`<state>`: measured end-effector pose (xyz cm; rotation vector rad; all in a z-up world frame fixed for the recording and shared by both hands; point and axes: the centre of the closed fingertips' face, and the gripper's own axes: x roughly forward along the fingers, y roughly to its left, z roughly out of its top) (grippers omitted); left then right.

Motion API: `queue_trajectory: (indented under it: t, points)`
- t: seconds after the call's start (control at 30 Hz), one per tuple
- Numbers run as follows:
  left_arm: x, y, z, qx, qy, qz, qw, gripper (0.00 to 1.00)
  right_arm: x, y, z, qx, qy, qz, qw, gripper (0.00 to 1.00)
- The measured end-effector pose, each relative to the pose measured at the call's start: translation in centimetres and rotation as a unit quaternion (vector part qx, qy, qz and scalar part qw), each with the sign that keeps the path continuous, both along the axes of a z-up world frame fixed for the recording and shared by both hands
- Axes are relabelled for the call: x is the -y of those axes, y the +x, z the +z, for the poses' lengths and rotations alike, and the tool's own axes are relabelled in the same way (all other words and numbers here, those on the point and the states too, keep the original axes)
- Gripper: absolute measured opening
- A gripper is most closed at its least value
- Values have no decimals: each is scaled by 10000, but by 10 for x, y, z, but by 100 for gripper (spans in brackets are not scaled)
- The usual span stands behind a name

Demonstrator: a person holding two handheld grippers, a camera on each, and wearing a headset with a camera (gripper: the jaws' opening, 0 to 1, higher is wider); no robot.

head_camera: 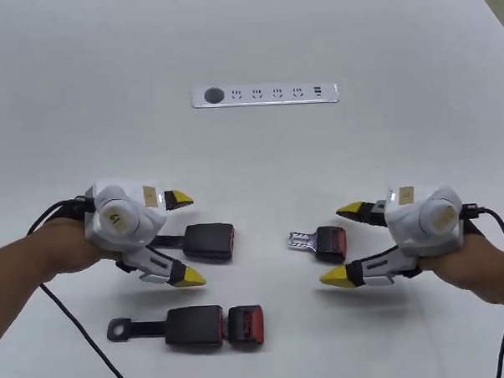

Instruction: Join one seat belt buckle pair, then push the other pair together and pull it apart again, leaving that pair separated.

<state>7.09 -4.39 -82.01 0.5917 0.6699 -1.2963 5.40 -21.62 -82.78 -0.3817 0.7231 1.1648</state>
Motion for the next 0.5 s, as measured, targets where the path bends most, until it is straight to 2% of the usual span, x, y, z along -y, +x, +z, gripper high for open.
queue_trajectory:
  t: [0.13, 0.23, 0.37, 0.43, 0.5]
  points:
    - [3, -2, -6, -109, 22, -108, 9999, 76, 0, -2, -1, -55, 9, 102, 9999, 69]
    - [4, -2, -11, -205, 38, -158, 9997, 71, 3, -2, -5, -40, -105, 173, 9998, 68]
    - [6, -1, -14, -274, 28, -184, 9995, 66, 3, -5, -6, -133, -97, 216, 9996, 61]
    - [7, 0, -14, -239, -8, -232, 9994, 65, 6, -6, -10, 1, -261, 288, 9992, 57]
    - [7, 2, -14, -228, -44, -232, 9995, 63, 3, -5, -7, 27, -183, 260, 9995, 55]
